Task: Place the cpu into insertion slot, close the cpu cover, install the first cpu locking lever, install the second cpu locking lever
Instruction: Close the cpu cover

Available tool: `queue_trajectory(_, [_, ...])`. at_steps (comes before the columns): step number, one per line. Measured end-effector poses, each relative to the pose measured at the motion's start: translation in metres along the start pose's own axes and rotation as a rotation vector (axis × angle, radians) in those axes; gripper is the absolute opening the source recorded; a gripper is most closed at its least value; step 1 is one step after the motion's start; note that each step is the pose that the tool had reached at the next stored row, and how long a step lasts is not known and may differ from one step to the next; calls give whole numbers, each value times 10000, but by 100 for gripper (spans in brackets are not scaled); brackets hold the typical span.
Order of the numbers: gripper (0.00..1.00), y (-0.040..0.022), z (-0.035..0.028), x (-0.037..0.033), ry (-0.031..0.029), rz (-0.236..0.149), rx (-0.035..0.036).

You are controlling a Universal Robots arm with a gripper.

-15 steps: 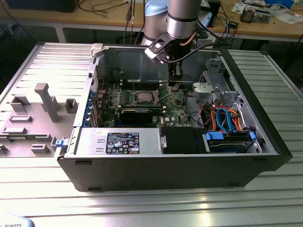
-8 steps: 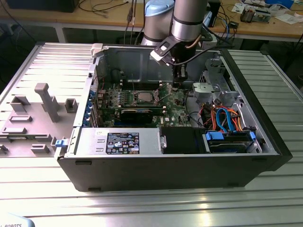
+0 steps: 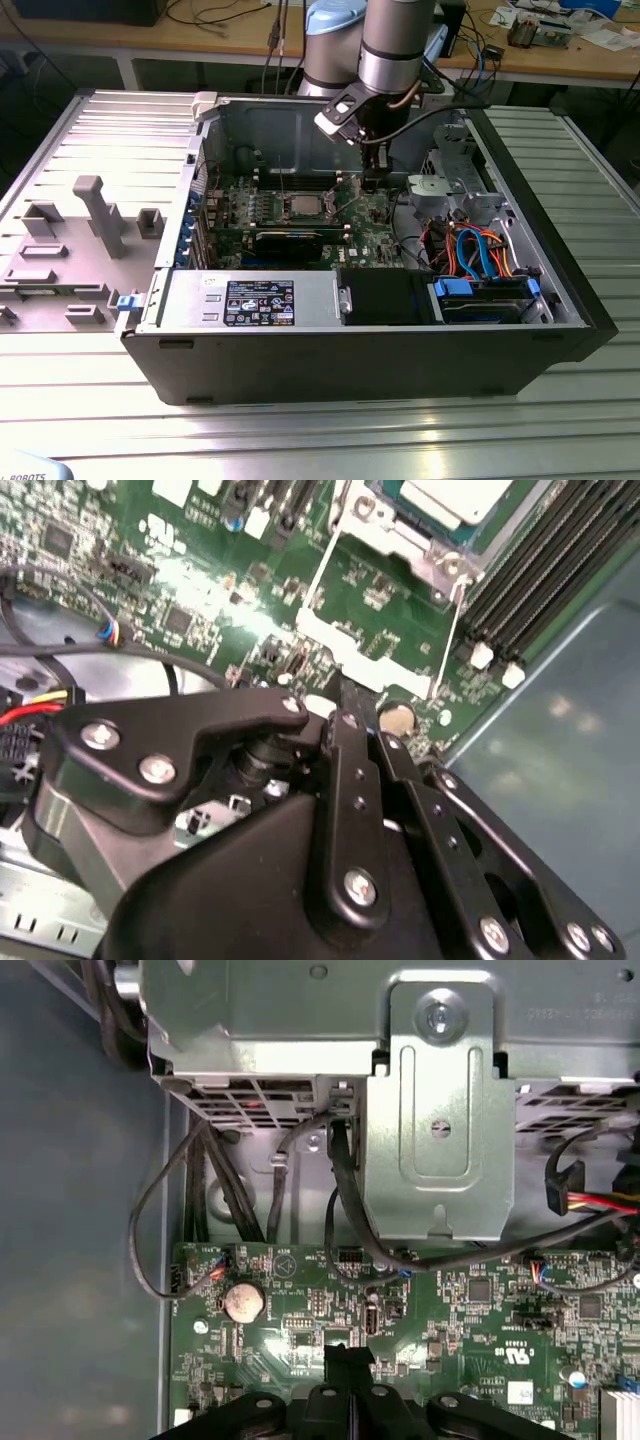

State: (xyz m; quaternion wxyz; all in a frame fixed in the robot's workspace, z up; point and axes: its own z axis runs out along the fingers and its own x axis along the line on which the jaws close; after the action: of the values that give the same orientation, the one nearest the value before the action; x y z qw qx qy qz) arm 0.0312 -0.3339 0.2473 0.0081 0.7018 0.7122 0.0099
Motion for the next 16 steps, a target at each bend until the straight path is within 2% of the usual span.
queue_trajectory(4, [11, -15, 0, 0, 1, -1, 0])
queue_trajectory(6, [11, -41, -1, 1, 0, 0, 0])
queue_trajectory(16, [11, -61, -1, 1, 1, 0, 0])
